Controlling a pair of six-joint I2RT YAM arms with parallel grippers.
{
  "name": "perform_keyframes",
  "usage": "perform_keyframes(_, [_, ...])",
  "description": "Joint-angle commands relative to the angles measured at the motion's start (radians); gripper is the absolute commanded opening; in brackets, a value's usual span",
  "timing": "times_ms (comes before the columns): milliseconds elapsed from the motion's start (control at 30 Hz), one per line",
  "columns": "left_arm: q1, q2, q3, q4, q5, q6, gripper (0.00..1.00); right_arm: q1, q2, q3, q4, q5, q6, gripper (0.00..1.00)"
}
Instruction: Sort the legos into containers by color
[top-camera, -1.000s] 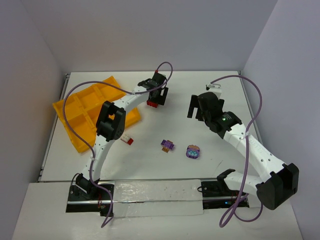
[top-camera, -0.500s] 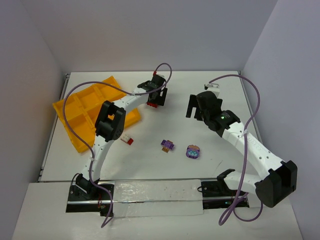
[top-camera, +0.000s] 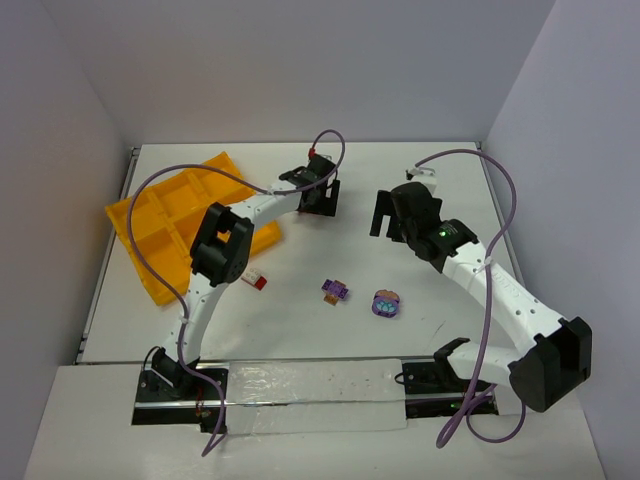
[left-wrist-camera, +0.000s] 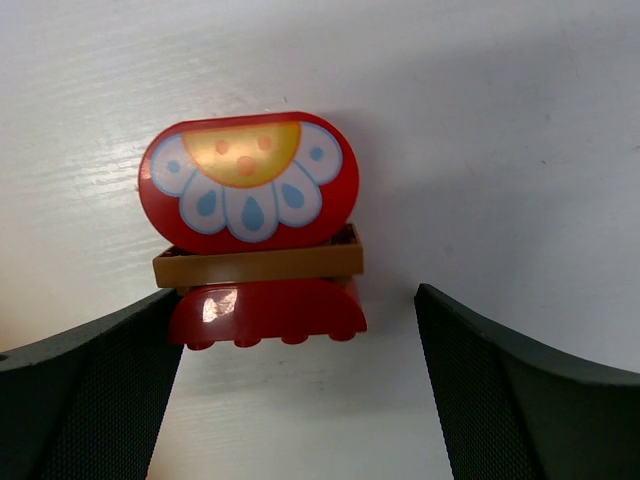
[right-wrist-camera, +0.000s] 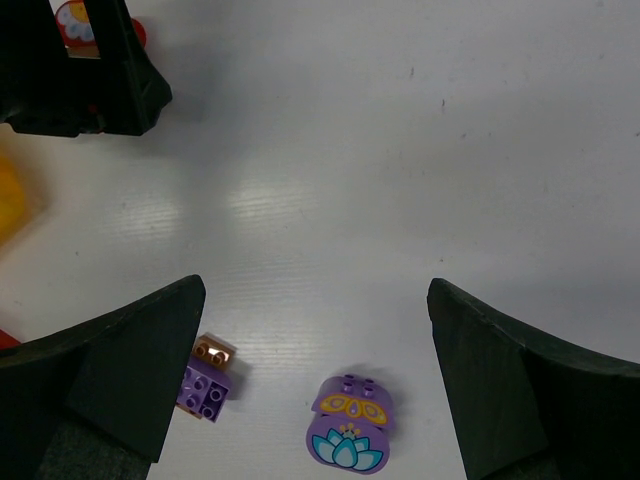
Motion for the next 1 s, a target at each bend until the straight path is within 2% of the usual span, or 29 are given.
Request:
perform_keyframes(0, [-0.023,-0.045,-0.017,-0.021,0.029,-0.059,0.99,0.007,-0.003,0.032,0.028,-0.003,0.015,1.0])
perform_keyframes(267, [-0.025,-0.088,0.008,-0.07,0.026,-0.069,0.99,0.006,0.014,0.035,0.035,-0.015,0.021,1.0])
perform_keyframes(467, [-0.024,-0.142,0.023,-0.106,-0.034,-0.072,0.99,0.006,0.018,0.045,0.036,-0.022,0.021,1.0])
perform_keyframes(700, [-0.018,-0.173,0.089,-0.084,-0.077,0.047,0.99,0.007,0.008,0.037,0.03,-0.029,0.012,1.0])
perform_keyframes(867, [0.03,-0.036,0.294,-0.071,-0.051,0.114,0.99,0.006,0.007,0.058,0.005,-0.014,0.005,1.0])
perform_keyframes(967, [0.051,0.041,0.366,-0.047,-0.025,0.129,0.99,0.007,0.001,0.071,-0.01,-0.008,0.007,1.0])
